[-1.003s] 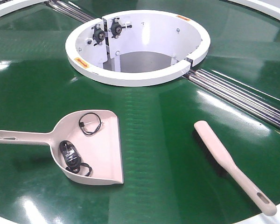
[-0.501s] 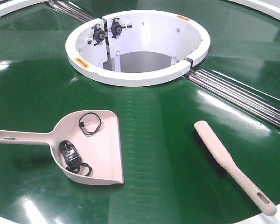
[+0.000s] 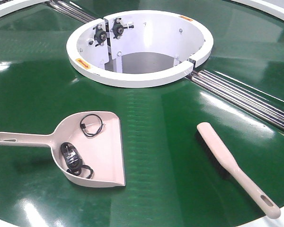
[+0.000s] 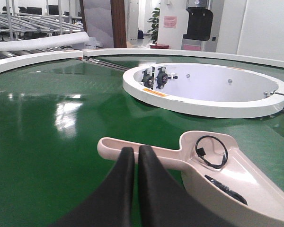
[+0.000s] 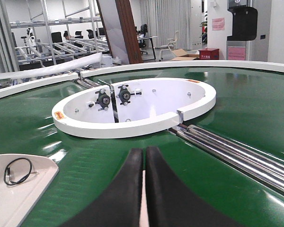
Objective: Clean and inspect green conveyor with broom and dustpan
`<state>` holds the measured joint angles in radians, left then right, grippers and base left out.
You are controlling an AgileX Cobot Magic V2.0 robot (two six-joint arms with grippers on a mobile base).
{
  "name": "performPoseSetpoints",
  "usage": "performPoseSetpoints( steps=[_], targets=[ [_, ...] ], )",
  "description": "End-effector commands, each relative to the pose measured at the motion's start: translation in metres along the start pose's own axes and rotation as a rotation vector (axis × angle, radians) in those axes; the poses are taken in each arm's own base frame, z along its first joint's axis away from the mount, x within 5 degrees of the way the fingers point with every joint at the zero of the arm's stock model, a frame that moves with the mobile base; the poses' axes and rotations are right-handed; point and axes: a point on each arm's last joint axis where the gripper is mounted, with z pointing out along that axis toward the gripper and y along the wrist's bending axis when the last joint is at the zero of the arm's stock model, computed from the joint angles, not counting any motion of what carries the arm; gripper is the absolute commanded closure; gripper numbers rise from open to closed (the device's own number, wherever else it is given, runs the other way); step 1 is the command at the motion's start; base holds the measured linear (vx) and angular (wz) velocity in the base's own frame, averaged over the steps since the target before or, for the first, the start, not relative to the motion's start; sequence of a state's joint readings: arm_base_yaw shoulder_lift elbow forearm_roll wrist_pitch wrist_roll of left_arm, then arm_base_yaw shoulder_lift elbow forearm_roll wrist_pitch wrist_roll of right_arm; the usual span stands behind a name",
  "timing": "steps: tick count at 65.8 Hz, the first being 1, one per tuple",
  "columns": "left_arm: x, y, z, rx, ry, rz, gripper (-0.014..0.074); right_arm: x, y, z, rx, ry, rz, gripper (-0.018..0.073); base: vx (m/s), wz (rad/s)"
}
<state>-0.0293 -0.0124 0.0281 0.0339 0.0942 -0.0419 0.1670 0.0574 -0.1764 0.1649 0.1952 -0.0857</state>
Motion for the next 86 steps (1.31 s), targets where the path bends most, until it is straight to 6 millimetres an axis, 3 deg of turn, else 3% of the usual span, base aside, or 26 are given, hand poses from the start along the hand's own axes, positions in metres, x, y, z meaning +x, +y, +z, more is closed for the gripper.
performPoseSetpoints(
  steps=[1, 11, 16, 43, 86],
  targets=[
    [-0.004, -0.001, -0.001, 0.011, -0.081, -0.014, 0.0602, -0.015, 0.000, -0.001, 0.008, -0.086, -0.007, 0.0568, 0.00, 0.00],
    [-0.004, -0.001, -0.001, 0.011, -0.080, -0.014, 0.0603, -0.013, -0.001, 0.000, 0.022, -0.080, -0.095, 0.0568, 0.00, 0.00],
    [-0.004, -0.001, -0.001, 0.011, -0.080, -0.014, 0.0603, -0.004, -0.003, 0.002, 0.043, -0.054, -0.172, 0.0568, 0.00, 0.00],
    [-0.005, -0.001, -0.001, 0.011, -0.081, -0.014, 0.0603, 0.048, -0.014, 0.002, 0.158, -0.063, -0.177, 0.0568, 0.00, 0.00],
    [-0.005, -0.001, -0.001, 0.011, -0.081, -0.014, 0.0603, 0.048, -0.013, 0.002, 0.155, -0.059, -0.171, 0.0568, 0.00, 0.00]
  ],
)
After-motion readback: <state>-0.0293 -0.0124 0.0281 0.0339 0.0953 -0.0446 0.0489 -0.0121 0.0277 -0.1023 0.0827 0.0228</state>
